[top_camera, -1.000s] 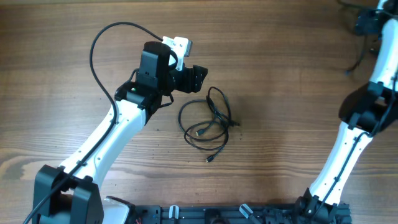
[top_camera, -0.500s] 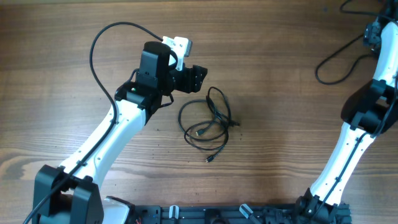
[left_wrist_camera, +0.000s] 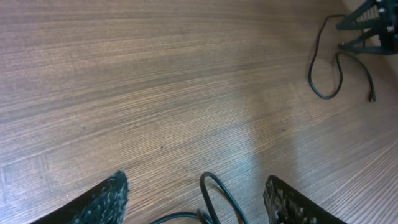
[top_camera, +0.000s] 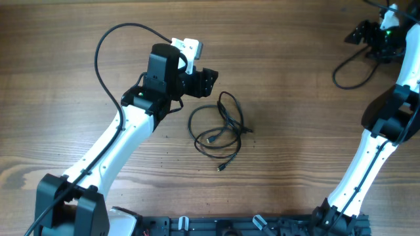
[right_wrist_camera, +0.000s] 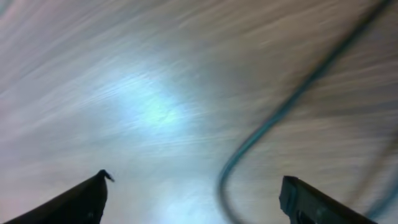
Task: Untangle cables
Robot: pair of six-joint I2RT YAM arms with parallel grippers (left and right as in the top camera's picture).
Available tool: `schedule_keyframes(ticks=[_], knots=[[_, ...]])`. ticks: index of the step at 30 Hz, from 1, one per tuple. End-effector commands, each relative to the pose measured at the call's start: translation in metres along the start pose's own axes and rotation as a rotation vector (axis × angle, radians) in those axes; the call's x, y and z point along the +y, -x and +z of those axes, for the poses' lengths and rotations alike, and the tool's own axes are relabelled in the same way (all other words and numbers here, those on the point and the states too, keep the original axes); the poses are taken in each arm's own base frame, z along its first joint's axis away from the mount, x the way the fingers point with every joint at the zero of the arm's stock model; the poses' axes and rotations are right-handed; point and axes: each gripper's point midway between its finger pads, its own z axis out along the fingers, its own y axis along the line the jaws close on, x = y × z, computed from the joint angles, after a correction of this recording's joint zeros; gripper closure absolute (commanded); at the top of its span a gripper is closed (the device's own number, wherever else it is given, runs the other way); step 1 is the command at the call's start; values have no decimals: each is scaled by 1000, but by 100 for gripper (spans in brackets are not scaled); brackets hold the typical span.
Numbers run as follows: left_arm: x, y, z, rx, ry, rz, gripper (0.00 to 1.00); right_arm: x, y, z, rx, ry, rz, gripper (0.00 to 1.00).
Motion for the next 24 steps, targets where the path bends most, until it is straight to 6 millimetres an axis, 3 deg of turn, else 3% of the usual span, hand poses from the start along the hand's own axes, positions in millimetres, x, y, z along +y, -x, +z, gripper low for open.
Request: schedule_keyframes(ticks=[1,4,5,7,10,13,17,19,24], knots=[[23,4,-1,-20,61,-215,30,89,-21,-5,52,185,-197,12],[28,-5,-4,24,39,-353,32,122,-41,8,123,213,-241,12],[25,-14,-5,64,25,-389,33,135,-48,13,148,223,-258,12],[23,-36,-7,154,35,-433,43,153,-59,22,181,223,-295,12],[16,-55,-8,227,48,-467,43,173,-69,31,207,226,-335,12],[1,-58,-4,238,39,-507,39,174,-74,40,227,144,-316,12],[-11,-74,7,275,102,-822,34,172,-78,44,241,93,-302,12],[-18,-86,15,311,118,-885,33,171,-79,43,246,89,-284,12],[-31,-122,43,415,143,-873,37,172,-82,43,258,88,-270,12]])
